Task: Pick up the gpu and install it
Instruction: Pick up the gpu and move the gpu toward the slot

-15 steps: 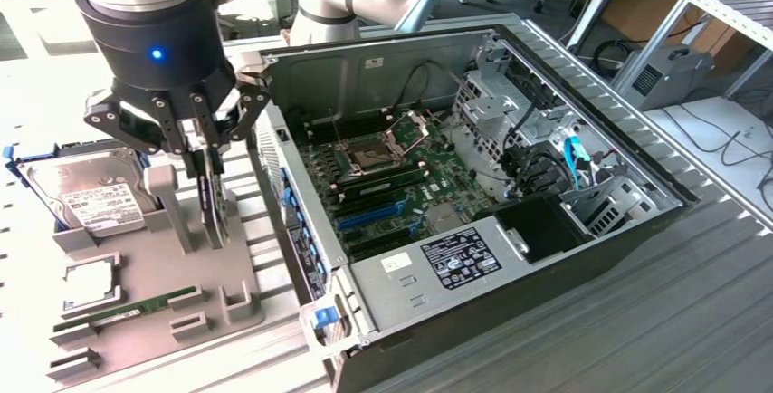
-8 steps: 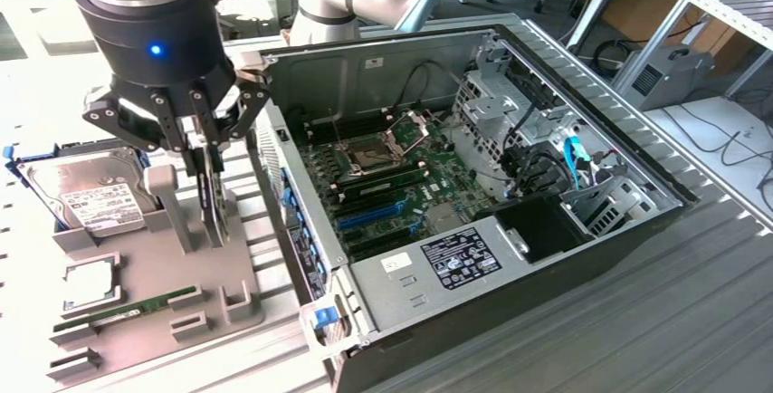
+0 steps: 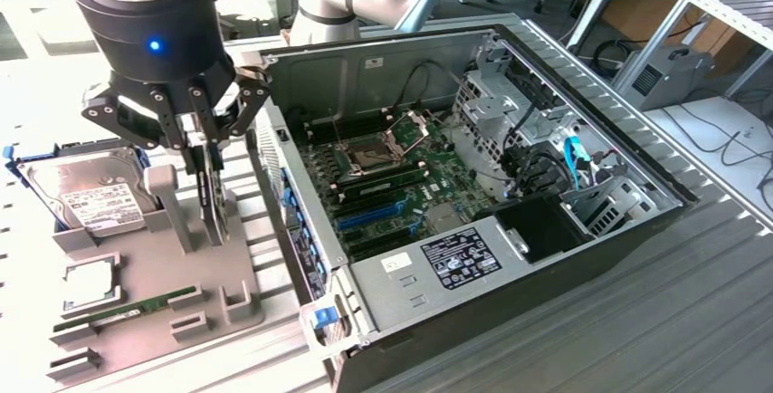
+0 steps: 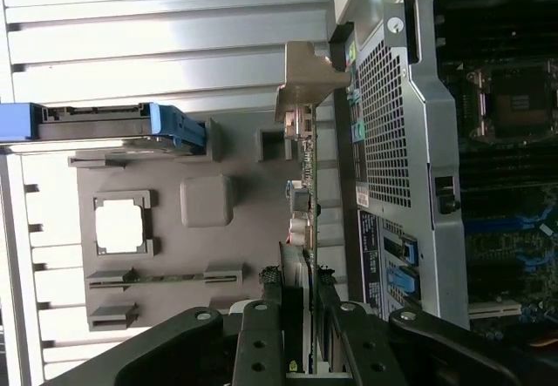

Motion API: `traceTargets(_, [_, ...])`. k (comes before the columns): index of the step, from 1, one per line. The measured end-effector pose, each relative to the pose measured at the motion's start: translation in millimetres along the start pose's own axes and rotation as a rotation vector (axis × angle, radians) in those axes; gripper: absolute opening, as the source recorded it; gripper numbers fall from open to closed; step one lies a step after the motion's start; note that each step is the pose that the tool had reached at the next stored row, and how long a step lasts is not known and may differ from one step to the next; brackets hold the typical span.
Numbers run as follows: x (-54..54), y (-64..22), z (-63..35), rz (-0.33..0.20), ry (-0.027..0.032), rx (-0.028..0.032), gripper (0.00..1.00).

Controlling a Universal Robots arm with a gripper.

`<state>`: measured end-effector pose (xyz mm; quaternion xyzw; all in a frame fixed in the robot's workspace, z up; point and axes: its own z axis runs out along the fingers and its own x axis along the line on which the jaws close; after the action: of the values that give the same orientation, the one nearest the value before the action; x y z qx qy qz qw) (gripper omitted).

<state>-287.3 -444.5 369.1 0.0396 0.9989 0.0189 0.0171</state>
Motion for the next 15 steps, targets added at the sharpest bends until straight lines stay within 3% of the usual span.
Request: traceTargets(15, [-0.7, 0.3, -7.3, 0.000, 0.0000, 0.0000, 0.27])
